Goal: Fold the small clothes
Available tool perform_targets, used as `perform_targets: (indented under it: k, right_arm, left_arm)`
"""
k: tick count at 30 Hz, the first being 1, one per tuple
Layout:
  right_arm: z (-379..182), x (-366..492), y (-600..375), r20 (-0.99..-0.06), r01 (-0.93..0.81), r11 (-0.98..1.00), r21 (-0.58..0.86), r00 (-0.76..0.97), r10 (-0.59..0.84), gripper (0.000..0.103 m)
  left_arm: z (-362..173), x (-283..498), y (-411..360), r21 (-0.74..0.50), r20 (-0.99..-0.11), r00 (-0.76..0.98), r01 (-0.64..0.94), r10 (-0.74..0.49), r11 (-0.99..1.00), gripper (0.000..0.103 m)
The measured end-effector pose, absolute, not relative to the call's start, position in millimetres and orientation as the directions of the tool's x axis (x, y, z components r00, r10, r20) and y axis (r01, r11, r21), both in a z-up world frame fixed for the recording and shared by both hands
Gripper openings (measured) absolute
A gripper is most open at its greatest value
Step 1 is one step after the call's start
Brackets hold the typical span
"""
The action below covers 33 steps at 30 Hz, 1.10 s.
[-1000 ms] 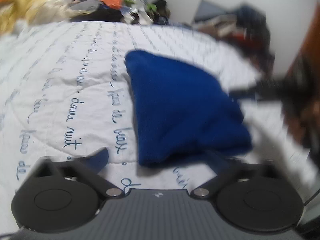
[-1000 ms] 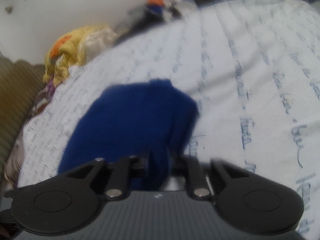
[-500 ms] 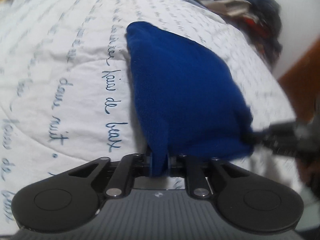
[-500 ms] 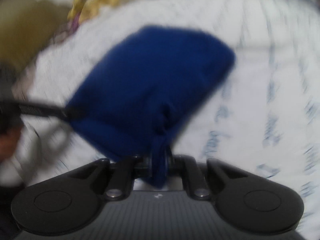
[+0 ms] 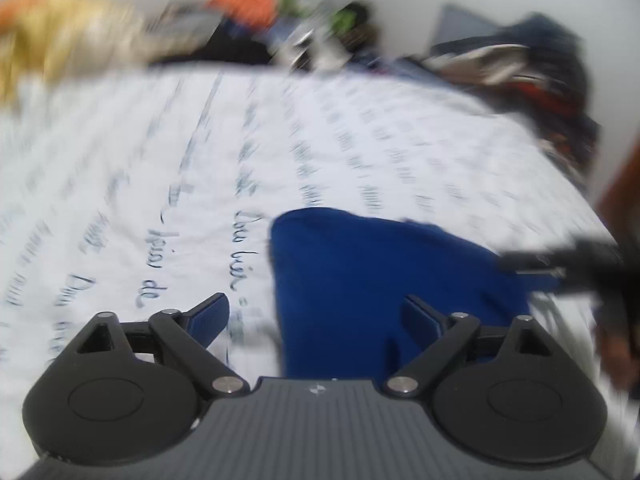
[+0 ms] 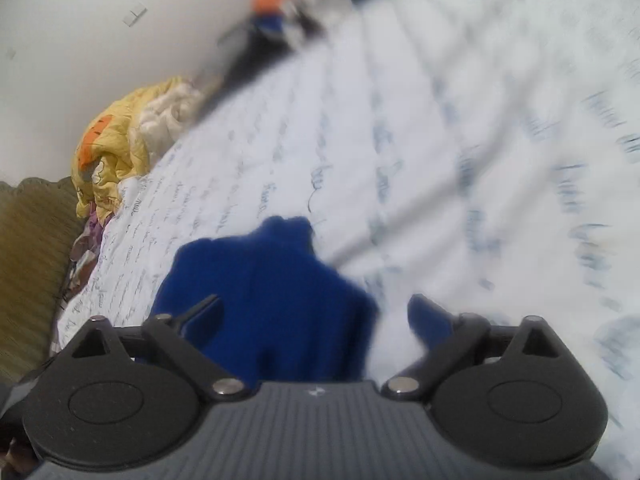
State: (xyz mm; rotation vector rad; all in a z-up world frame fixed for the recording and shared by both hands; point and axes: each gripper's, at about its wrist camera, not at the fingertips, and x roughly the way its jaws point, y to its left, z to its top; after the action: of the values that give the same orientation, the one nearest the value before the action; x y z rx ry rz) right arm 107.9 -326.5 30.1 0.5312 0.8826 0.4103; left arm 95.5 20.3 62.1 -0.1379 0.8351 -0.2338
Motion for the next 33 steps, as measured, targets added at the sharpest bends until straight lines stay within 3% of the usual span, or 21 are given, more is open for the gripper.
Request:
perform_targets:
  k: [1,2,3,4,6,8,9,11,12,14,16,18,20,22,24,25,26,27,29,31,33]
  right_arm:
    - [29.8,113.0,-318.8,-0.613,-0.143,0.807,0.574,0.578,0.538,0.094]
    - [30.9,115.5,-310.0,-0.614,-0.172,0.819,0.547,0.583,0.532,0.071]
    - [29.4,119.9,-301.8,-0.634,-0.203,0.832,0.517,0.562,0.531,0.035]
    - [25.5,123.3,-296.8,-0.658,-0.238,0.838,0.491,0.529,0.536,0.009]
    - [38.8,108.9,-275.5,-0.647,-0.358,0.875,0.327,0.589,0.483,0.009]
    - [60.0,75.0,-250.9,-0.556,-0.491,0.870,0.038,0.713,0.427,0.009]
    - [62.3,61.4,-241.2,-0.496,-0.522,0.848,-0.095,0.763,0.414,0.009]
    - [45.3,70.4,-228.6,-0.552,-0.529,0.821,-0.214,0.759,0.345,0.011]
    - [34.7,81.4,-225.4,-0.613,-0.531,0.821,-0.211,0.726,0.312,0.012]
    - [40.6,78.0,-234.5,-0.560,-0.487,0.861,-0.145,0.758,0.334,0.023]
    - [60.0,75.7,-246.8,-0.554,-0.407,0.912,-0.046,0.770,0.316,0.036]
    - [81.3,58.6,-268.2,-0.463,-0.340,0.935,0.104,0.815,0.348,0.037]
    - [93.6,46.3,-276.0,-0.426,-0.352,0.891,0.285,0.786,0.447,0.039]
    - [88.2,45.4,-267.0,-0.442,-0.382,0.835,0.396,0.718,0.538,0.041]
    - [65.4,59.6,-246.8,-0.542,-0.367,0.850,0.378,0.656,0.525,0.045]
    - [44.5,71.2,-242.7,-0.624,-0.314,0.887,0.338,0.631,0.461,0.043]
    - [29.9,70.3,-248.4,-0.551,-0.334,0.884,0.328,0.693,0.466,0.041]
    - [20.3,75.2,-254.4,-0.540,-0.313,0.886,0.343,0.706,0.458,0.040]
    - [22.0,83.2,-261.7,-0.553,-0.235,0.870,0.433,0.693,0.462,0.039]
    - [34.3,79.2,-253.7,-0.585,-0.190,0.887,0.420,0.691,0.425,0.042]
    - [49.1,58.6,-242.0,-0.539,-0.239,0.888,0.393,0.723,0.432,0.043]
  left_arm:
    - [54.7,114.1,22.1,-0.236,-0.740,0.617,0.133,-0.267,0.963,0.084]
    - [48.4,128.5,22.5,-0.243,-0.758,0.593,0.129,-0.271,0.961,0.067]
    - [47.3,132.3,16.8,-0.195,-0.745,0.620,0.151,-0.246,0.969,0.058]
    - [49.0,130.1,9.9,-0.144,-0.725,0.644,0.208,-0.246,0.968,0.019]
    - [62.3,105.2,-3.3,0.004,-0.614,0.766,0.242,-0.188,0.970,0.018]
    - [64.2,68.0,-21.9,0.206,-0.451,0.884,0.240,-0.126,0.949,0.017]
    - [56.1,64.0,-31.1,0.283,-0.440,0.893,0.238,-0.095,0.929,0.017]
    - [33.1,73.0,-38.8,0.348,-0.500,0.865,0.253,-0.049,0.903,0.018]
    - [26.4,75.0,-37.9,0.355,-0.518,0.855,0.248,-0.031,0.901,0.019]
    - [32.3,65.4,-30.9,0.354,-0.505,0.863,0.229,-0.021,0.907,0.031]
    - [51.0,49.3,-21.7,0.323,-0.462,0.886,0.203,-0.034,0.924,0.037]
    - [73.2,33.0,-15.0,0.224,-0.435,0.895,0.212,-0.097,0.951,0.048]
    - [84.7,24.0,-20.0,0.110,-0.473,0.855,0.298,-0.213,0.948,0.064]
    - [74.8,22.9,-35.1,0.060,-0.551,0.788,0.366,-0.275,0.929,0.067]
    - [46.7,31.9,-47.5,0.065,-0.650,0.719,0.373,-0.245,0.925,0.069]
    - [39.4,25.6,-47.4,0.080,-0.601,0.762,0.358,-0.242,0.930,0.072]
    - [34.1,19.8,-49.4,0.102,-0.572,0.784,0.358,-0.240,0.928,0.073]
    - [32.3,16.3,-50.9,0.113,-0.557,0.797,0.351,-0.233,0.930,0.073]
    - [31.1,13.2,-53.5,0.113,-0.547,0.809,0.327,-0.216,0.938,0.073]
    - [27.2,9.8,-53.7,0.124,-0.524,0.827,0.313,-0.206,0.942,0.074]
    - [26.0,10.4,-53.1,0.114,-0.524,0.826,0.308,-0.206,0.945,0.074]
